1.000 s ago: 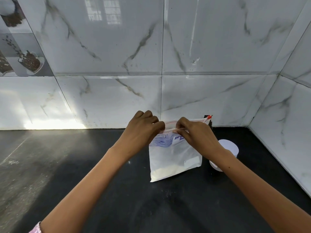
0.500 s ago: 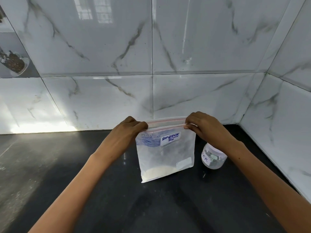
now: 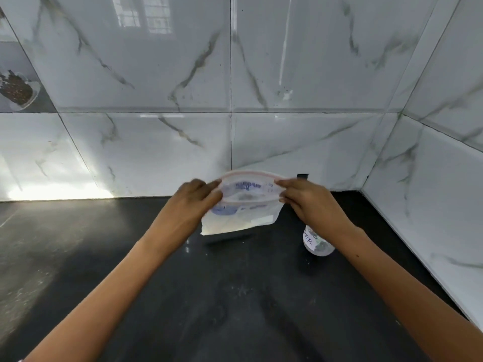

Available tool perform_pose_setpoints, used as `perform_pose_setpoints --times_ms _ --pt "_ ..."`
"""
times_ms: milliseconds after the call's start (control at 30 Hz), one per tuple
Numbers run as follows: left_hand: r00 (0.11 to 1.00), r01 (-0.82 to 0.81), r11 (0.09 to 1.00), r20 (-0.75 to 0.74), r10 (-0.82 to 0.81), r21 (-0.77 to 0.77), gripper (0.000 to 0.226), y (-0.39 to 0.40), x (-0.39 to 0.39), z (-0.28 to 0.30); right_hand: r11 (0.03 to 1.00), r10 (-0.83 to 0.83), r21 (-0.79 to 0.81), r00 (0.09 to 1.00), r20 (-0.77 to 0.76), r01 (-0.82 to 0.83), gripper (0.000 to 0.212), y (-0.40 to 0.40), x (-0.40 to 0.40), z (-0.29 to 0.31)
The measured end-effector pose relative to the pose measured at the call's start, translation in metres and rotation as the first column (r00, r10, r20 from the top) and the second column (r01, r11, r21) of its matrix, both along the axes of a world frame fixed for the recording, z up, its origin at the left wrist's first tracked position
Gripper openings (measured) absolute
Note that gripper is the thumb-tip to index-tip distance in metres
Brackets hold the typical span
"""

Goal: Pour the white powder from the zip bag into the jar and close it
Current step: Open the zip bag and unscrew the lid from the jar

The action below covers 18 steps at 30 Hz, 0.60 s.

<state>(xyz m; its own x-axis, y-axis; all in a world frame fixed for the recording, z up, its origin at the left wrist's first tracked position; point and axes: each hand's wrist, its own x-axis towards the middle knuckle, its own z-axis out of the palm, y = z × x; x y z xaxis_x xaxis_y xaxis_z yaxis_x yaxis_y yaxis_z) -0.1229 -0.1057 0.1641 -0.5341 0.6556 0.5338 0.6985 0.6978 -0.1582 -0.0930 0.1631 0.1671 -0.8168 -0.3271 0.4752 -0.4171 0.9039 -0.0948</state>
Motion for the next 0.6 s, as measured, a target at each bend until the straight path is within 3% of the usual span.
perform_pose_setpoints --times_ms 67,267,333,467,600 --pt "0.998 0.064 0.996 -0.005 -0.065 -0.057 0.020 -0.002 0.020 -0.022 1.000 0.019 0.006 0.999 0.046 -0.020 0.009 0.002 0.026 -0.018" --pt "0.972 0.219 0.972 0.109 -0.209 -0.086 0.025 -0.004 0.080 -0.077 0.990 0.081 0.111 0.991 0.108 -0.093 0.011 0.014 0.085 -0.069" --pt "0.958 0.260 0.962 0.146 -0.246 -0.081 0.018 -0.001 0.095 -0.093 0.990 0.074 0.106 0.988 0.133 -0.089 0.012 0.019 0.097 -0.085" --pt "0.936 0.285 0.957 0.234 -0.263 -0.062 0.029 0.005 0.116 -0.123 0.990 0.075 0.105 0.987 0.145 -0.091 0.021 0.026 0.115 -0.116" --pt "0.927 0.306 0.950 0.244 -0.283 -0.060 0.015 0.009 0.133 -0.151 0.997 0.073 0.007 0.973 0.218 -0.077 0.021 0.029 0.135 -0.143"
